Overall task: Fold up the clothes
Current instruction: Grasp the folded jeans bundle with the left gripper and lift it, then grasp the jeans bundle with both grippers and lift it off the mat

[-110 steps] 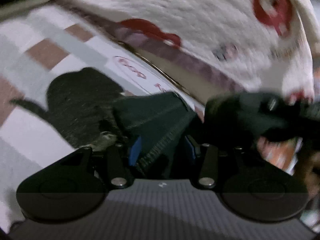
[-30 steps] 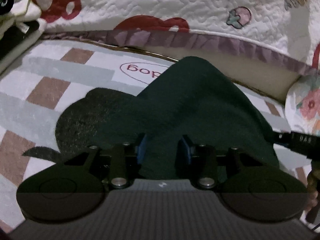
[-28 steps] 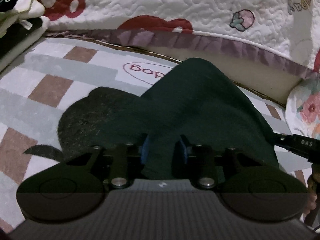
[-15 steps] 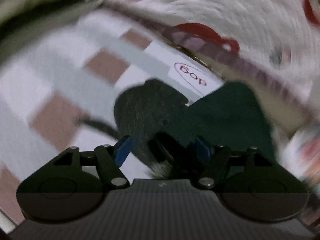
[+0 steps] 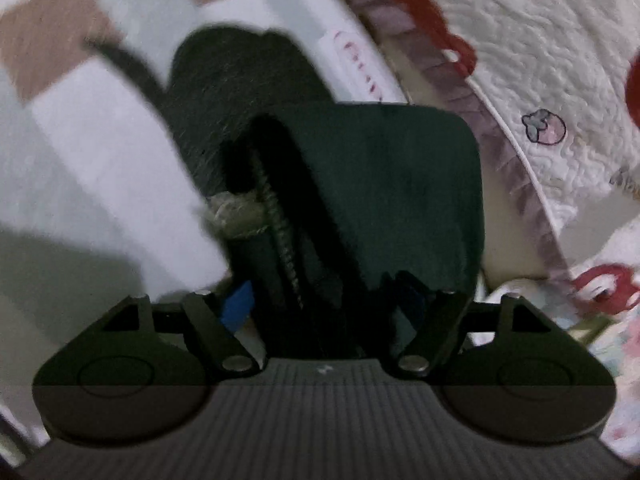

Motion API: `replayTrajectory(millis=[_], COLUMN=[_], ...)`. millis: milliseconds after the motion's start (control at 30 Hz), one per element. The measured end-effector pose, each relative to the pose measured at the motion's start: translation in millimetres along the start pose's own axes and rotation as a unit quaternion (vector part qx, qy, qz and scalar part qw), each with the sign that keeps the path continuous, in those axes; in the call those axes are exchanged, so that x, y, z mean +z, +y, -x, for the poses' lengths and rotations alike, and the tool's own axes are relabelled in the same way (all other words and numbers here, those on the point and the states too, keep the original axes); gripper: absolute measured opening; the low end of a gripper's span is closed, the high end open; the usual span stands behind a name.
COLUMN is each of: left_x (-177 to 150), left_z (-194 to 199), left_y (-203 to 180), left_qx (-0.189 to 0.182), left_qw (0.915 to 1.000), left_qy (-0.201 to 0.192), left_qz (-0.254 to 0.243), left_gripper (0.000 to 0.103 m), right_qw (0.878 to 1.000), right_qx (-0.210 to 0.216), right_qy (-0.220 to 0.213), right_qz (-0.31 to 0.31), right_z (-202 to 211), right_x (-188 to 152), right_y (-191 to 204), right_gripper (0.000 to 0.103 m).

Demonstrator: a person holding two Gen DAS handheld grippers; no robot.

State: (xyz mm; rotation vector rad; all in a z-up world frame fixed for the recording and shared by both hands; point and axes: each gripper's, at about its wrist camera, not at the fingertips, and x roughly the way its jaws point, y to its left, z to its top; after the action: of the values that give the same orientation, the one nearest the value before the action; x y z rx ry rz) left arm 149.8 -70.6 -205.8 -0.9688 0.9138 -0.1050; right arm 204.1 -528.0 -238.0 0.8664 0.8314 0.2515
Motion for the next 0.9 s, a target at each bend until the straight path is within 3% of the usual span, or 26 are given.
replayTrajectory(millis=[100,267,333,367,433,500,600,667,733,800,900], left_x=[-5,-4,3,8,24,45,81,91,90,87,86], left_z=[-2,-7,-6,-4,-1,-4,-44,-56,-52,-41,-27], left_y=[-6,-5,-11,-15,-20,-21,-10,-7,-12,-17,-8], left_qx=[0.018,0.004,0.002,-0.002,-0.015,-0.034,-0.056,-0.059,-0.045,-0.015,-0.004], left_qw=[0.9980,0.9951,0.9916,0.9881,0.9819,0.9812,0.9894,0.9867,0.9817,0.9787,0.9853], left_qy=[-0.049,-0.069,-0.069,-0.073,-0.072,-0.049,0.037,0.072,0.072,0.031,-0.016], left_qz=[-0.036,-0.070,-0.109,-0.135,-0.174,-0.184,-0.128,-0.134,-0.171,-0.202,-0.170], left_gripper=[0.066,0.047,0.038,0.035,0.031,0.031,0.031,0.033,0.042,0.048,0.057], right_qw=[1.000,0.999,0.998,0.997,0.994,0.993,0.993,0.993,0.993,0.995,0.997], right_qx=[0.008,0.031,0.042,0.058,0.102,0.104,0.084,0.068,0.063,0.065,0.067], right_qy=[-0.011,-0.008,-0.004,-0.006,-0.012,-0.012,0.000,0.004,0.004,0.009,0.008], right_qz=[0.006,0.024,0.045,0.045,0.030,0.057,0.084,0.096,0.095,0.072,0.042], right_z=[-8,-27,-23,-16,7,31,52,56,59,60,58], right_x=[9,23,26,26,25,14,-2,-6,-6,-4,-6], right_y=[-1,4,7,7,7,17,20,14,5,-7,-20], right_gripper=[0.068,0.076,0.063,0.049,0.045,0.045,0.046,0.050,0.050,0.053,0.065])
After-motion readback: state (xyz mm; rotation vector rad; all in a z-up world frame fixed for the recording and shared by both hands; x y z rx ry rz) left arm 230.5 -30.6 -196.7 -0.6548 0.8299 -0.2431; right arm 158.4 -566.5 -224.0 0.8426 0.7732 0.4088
